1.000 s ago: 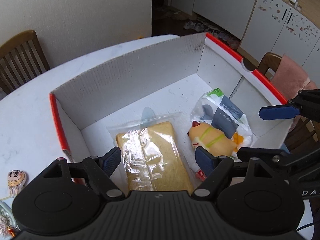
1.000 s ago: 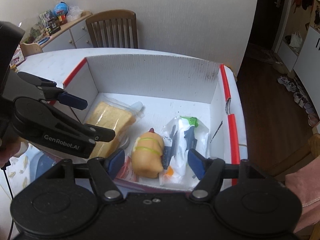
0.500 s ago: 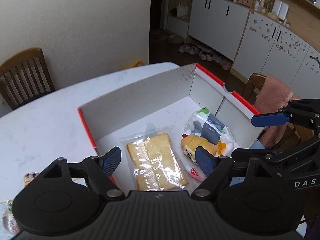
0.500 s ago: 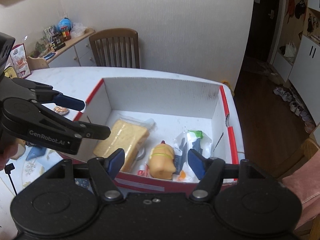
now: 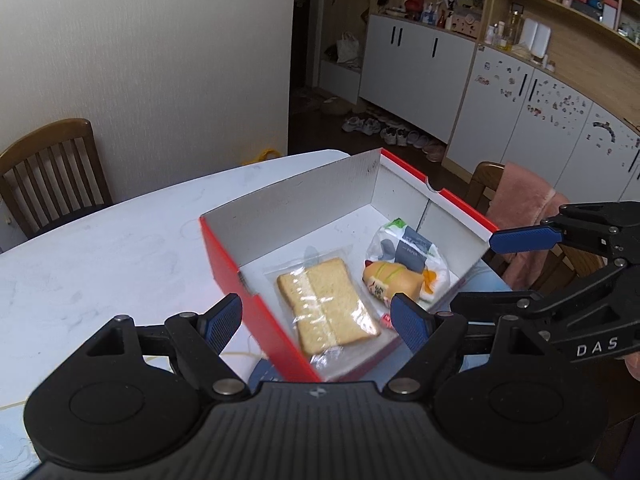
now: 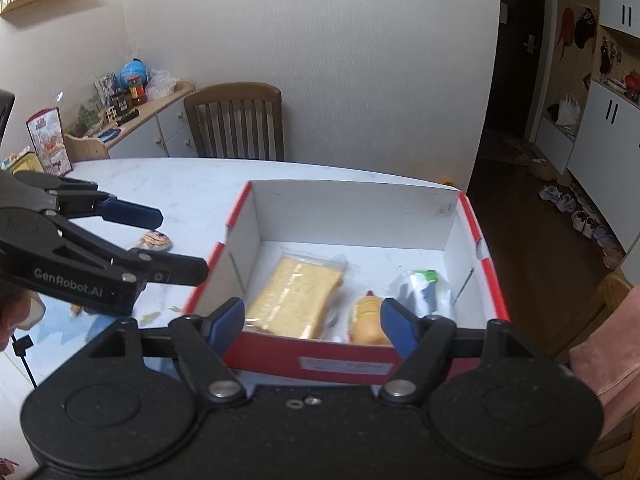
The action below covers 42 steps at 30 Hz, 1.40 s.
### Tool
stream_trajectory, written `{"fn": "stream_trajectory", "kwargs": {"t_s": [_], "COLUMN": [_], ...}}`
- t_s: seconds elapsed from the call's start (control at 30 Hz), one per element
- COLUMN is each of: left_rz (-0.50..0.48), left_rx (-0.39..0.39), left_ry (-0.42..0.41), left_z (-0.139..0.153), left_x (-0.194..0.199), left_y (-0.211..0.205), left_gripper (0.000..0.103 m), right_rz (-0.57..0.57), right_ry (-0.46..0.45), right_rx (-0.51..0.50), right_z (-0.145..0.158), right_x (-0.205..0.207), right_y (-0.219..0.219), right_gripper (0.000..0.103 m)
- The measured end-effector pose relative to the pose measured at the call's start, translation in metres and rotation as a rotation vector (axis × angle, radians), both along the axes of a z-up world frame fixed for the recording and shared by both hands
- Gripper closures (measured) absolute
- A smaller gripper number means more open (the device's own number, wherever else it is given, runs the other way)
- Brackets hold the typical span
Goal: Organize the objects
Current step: 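Withdraw both tools from the box back toward the table items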
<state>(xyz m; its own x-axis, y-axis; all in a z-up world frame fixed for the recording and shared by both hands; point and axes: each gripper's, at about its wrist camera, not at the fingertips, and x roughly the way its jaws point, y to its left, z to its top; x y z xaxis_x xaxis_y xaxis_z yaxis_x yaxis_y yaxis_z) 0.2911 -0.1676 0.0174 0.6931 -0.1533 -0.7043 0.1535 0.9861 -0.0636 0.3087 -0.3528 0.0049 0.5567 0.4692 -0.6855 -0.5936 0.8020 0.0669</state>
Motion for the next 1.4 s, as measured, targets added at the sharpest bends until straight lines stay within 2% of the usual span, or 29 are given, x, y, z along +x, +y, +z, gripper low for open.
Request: {"fn": "stream_trajectory", "kwargs": {"t_s": [0.13, 0.23, 0.33, 0.57, 0.73, 0.93, 0.97, 1.03, 1.27, 1.4], "left_rz": [-0.008, -0.004, 0.004, 0.037, 0.070, 0.107, 0.114, 0.127, 0.181, 0.213], "left_rx": [-0.008, -0.020, -0.030, -0.025, -0.027, -0.044, -0.045, -0.047, -0.066, -0.050], "left_ry": [-0.003, -0.007, -0.008, -0.011, -0.007, -0.011, -0.013, -0.018, -0.020, -0.013], "left_z": [0.002, 0.001, 0.001, -0.004, -0.010, -0.017, -0.019, -0.022, -0.043, -0.064], "left_x": [-0.021, -0.037, -0.052, -0.083, -0.098, -0.113, -0.115, -0.118, -0.130, -0.137], "left_y": [0.017, 0.032, 0.048, 0.087, 0.119, 0.161, 0.167, 0.180, 0.218, 0.231], "left_gripper": [0.022, 0.022, 0.021, 0.021, 0.019, 0.015, 0.013, 0.001, 0.001, 0.001], "right_rz": [-0.021, -0.042, -0.055, -0.043, -0.021, -0.008, -0.006, -0.002, 0.001, 0.004], "right_ry": [-0.012, -0.025, -0.019, -0.029, -0.048, -0.027, -0.025, -0.021, 0.005, 0.012], "right_rx": [0.018, 0.032, 0.051, 0.067, 0.044, 0.036, 0.032, 0.022, 0.001, -0.014], "right_z": [0.004, 0.005, 0.005, 0.002, -0.002, -0.009, -0.011, -0.016, -0.029, -0.039], "right_x": [-0.018, -0.031, -0.043, -0.074, -0.093, -0.106, -0.108, -0.110, -0.110, -0.106], "right_y": [0.012, 0.023, 0.034, 0.071, 0.101, 0.133, 0.137, 0.148, 0.181, 0.199], "right_gripper": [0.024, 0.016, 0.015, 0.001, 0.001, 0.001, 0.001, 0.001, 0.001, 0.001]}}
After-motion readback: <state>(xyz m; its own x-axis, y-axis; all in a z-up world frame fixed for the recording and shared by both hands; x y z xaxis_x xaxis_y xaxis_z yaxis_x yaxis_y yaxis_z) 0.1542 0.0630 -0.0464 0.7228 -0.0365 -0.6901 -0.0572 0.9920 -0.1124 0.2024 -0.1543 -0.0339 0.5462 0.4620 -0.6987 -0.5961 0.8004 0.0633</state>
